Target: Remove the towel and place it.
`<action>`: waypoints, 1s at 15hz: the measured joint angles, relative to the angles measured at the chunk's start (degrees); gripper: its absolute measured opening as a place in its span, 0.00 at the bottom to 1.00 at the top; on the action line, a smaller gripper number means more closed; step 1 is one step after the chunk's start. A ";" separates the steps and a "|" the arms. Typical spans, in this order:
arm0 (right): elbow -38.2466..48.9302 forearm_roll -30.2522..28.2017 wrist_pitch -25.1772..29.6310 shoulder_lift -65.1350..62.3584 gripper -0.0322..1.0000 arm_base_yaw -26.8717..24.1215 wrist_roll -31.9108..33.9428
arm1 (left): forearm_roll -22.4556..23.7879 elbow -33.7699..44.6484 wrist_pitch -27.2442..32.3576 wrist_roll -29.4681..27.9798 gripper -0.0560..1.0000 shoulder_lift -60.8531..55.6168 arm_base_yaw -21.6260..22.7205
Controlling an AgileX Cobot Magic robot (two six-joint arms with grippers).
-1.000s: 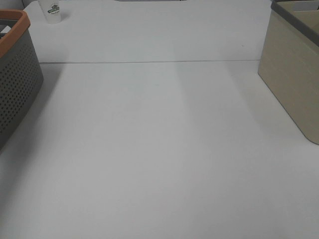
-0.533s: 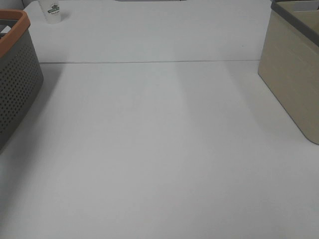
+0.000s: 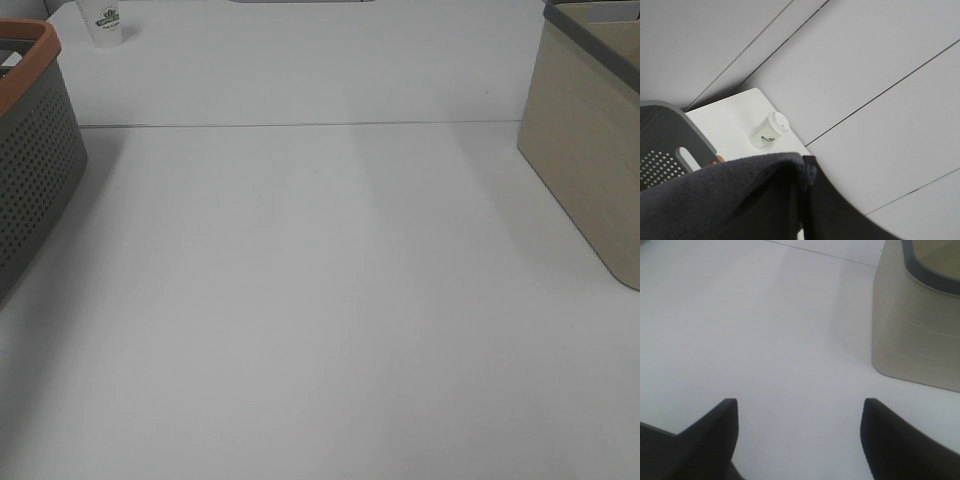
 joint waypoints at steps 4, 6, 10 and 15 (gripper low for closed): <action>0.00 0.00 0.00 0.00 0.70 0.00 0.00 | -0.17 -6.47 -10.31 0.00 0.05 -0.52 0.00; 0.00 0.00 0.00 0.00 0.70 0.00 0.00 | -0.23 -9.85 -11.80 -0.06 0.05 -0.63 0.00; 0.00 0.00 0.00 0.00 0.70 0.00 0.00 | -1.26 -21.54 -18.28 -0.06 0.05 1.72 0.00; 0.00 0.00 0.00 0.00 0.70 0.00 0.00 | -4.13 -29.05 -21.03 -0.06 0.05 8.02 -5.56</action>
